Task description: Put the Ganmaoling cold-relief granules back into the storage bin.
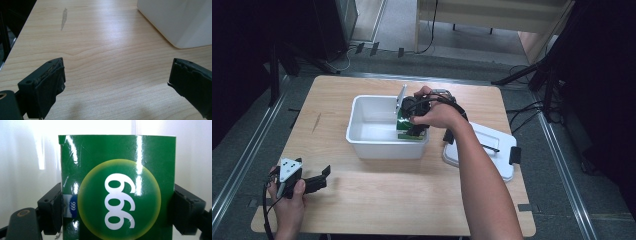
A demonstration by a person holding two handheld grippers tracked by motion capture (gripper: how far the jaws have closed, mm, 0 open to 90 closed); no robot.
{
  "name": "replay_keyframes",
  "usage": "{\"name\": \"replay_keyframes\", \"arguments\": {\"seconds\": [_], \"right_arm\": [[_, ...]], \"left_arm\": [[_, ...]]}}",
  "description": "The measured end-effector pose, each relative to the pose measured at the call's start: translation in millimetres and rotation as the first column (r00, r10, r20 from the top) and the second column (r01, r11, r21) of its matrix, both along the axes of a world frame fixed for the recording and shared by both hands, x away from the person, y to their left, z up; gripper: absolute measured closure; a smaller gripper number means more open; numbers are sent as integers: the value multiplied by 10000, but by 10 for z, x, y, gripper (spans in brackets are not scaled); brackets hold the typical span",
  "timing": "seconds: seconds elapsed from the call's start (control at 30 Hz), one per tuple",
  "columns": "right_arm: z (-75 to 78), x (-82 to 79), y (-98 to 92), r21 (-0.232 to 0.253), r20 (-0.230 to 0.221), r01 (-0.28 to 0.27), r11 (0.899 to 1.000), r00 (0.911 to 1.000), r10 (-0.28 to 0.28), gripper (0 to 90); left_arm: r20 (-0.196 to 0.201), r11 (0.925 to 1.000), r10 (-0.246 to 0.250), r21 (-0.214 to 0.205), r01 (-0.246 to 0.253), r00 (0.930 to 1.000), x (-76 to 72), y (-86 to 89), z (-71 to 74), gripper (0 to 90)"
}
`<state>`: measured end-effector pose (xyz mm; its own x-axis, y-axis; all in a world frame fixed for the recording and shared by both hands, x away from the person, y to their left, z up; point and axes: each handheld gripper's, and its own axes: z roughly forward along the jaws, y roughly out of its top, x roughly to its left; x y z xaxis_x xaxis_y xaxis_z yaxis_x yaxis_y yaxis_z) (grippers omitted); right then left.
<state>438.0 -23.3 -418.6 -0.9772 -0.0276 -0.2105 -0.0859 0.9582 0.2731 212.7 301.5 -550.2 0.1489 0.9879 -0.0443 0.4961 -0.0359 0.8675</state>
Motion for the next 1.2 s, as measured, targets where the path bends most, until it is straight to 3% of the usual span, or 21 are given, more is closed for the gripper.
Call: {"name": "replay_keyframes", "arguments": {"seconds": [0.43,0.5,0.73,0.77,0.93,1.13,1.2], "right_arm": [[-115,67,46,-392,-153,303,9988,9994,-310,147],[-119,58,54,-589,-225,575,9966,9980,-589,143],[-86,66,58,-529,-110,825,9952,9965,-832,178],[-93,75,58,-548,-58,618,9966,9980,-622,176],[-75,31,40,-648,-133,727,9953,9972,-737,161],[98,-3,-23,-33,-36,889,9960,9960,-890,128],[210,-30,-94,282,112,1245,9918,9921,-1248,109]], "left_arm": [[8,10000,2,-6,-2,10000,0,-1,0,10],[-6,10000,7,4,-7,10000,1,-1,0,9],[-19,10000,-1,21,1,10000,1,-2,0,9],[-21,10000,-9,26,9,10000,1,-2,0,9],[-19,10000,-19,20,19,10000,0,-1,0,10],[-40,10000,-45,38,45,10000,-1,-1,0,10],[0,10000,-32,28,32,10000,0,-4,-2,10]]}}
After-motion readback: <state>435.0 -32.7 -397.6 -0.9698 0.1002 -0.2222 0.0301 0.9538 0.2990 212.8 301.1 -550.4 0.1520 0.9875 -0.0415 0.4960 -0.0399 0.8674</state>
